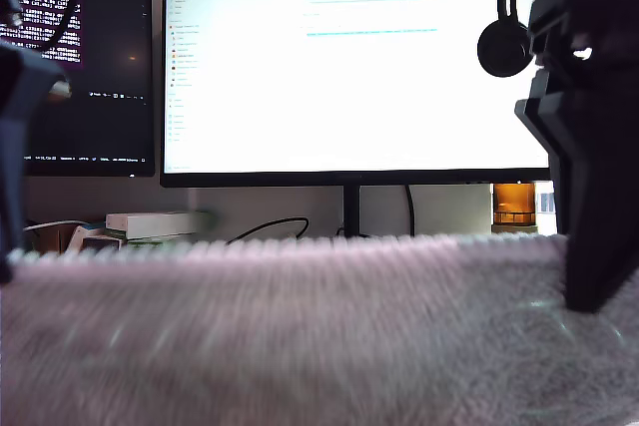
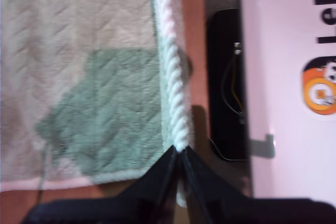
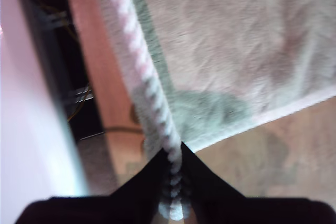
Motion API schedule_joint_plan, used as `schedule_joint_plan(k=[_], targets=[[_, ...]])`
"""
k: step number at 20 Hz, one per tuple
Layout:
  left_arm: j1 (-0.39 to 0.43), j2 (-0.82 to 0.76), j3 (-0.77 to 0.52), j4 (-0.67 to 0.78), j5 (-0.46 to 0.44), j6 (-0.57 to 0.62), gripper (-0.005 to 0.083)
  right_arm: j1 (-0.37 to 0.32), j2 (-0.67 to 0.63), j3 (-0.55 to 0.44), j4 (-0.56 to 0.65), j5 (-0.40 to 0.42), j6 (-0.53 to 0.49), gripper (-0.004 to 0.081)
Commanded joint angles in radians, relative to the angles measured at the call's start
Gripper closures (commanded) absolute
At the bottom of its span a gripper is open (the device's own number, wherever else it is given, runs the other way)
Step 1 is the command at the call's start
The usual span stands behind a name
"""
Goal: Fold the tea towel to a neat square and place it to the right
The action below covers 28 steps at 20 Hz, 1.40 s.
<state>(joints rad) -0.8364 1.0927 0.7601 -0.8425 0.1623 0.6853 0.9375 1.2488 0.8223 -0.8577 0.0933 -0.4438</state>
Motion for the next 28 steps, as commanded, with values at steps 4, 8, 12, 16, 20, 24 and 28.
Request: schedule_joint_plan(k=[4,8,12,16,20,24,28], targets=[[0.083,-0.006,0.000,0.096,0.001,0.057,0.0798,-0.073,-0.002,0.005,0.122,0.014,-0.043,0.0781],[0.146,0.011,0.000,0.172,0.002,0.095,0.0798,-0.124,0.031,0.005,0.218,0.017,-0.064,0.0781],[0.189,0.056,-0.001,0.235,0.012,0.117,0.0798,-0.155,0.102,0.005,0.285,0.021,-0.085,0.0781],[0.230,0.126,-0.001,0.293,0.012,0.135,0.0798,-0.182,0.157,0.005,0.379,0.041,-0.113,0.0781],[0.264,0.172,-0.001,0.362,0.013,0.161,0.0798,-0.235,0.201,0.006,0.438,0.041,-0.134,0.0781],[0.285,0.205,-0.001,0.397,0.017,0.160,0.0798,-0.253,0.235,0.006,0.457,0.040,-0.134,0.0781],[0.287,0.238,-0.001,0.397,0.021,0.160,0.0797,-0.252,0.262,0.006,0.498,0.037,-0.133,0.0781]])
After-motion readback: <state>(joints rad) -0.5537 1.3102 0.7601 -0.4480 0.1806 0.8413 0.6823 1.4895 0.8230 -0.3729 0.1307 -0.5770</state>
